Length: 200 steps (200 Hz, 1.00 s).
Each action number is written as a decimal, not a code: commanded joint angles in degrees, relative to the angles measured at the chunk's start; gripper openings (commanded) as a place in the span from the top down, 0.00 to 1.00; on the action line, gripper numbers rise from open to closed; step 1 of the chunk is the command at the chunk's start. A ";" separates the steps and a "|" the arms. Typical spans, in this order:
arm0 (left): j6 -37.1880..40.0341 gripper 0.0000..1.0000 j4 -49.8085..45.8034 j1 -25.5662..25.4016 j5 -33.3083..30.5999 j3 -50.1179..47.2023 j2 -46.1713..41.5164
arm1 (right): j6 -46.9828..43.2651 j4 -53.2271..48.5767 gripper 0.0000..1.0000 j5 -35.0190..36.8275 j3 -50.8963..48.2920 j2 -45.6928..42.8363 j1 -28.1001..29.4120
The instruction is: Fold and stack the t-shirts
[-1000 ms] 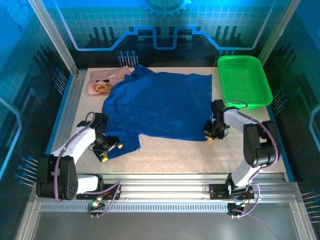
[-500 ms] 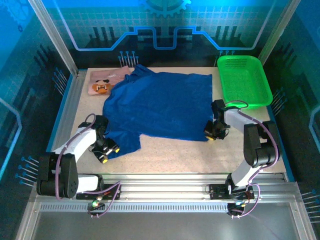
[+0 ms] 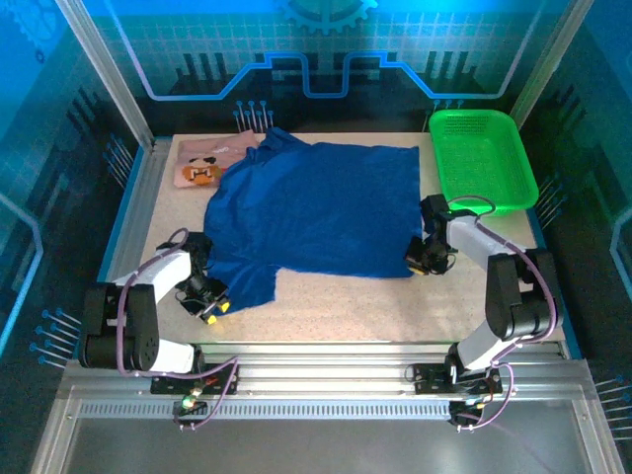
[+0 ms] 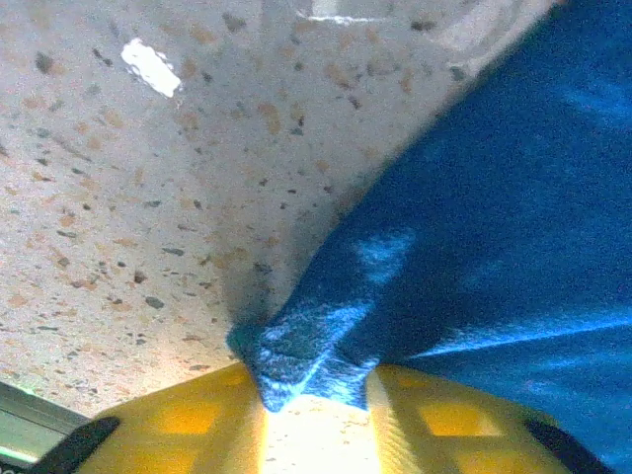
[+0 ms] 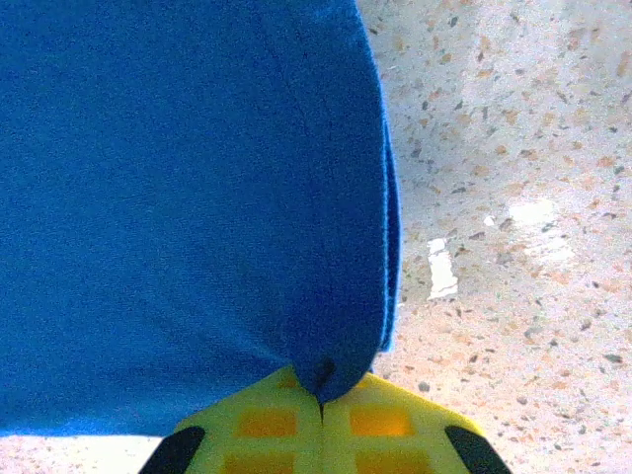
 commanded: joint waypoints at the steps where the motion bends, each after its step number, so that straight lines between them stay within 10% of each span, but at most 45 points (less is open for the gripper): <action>1: 0.70 0.76 13.44 0.37 -0.12 -0.28 3.70 | -1.45 -2.08 0.98 -0.50 0.28 -1.90 -0.54; 33: 2.44 1.00 14.40 1.25 0.69 0.83 4.74 | -1.96 -2.00 1.00 -1.33 -0.12 -3.10 -0.45; 200: 4.89 1.00 -7.29 1.25 -4.43 14.80 -27.37 | -5.15 -20.68 1.00 0.24 2.54 -20.88 -0.67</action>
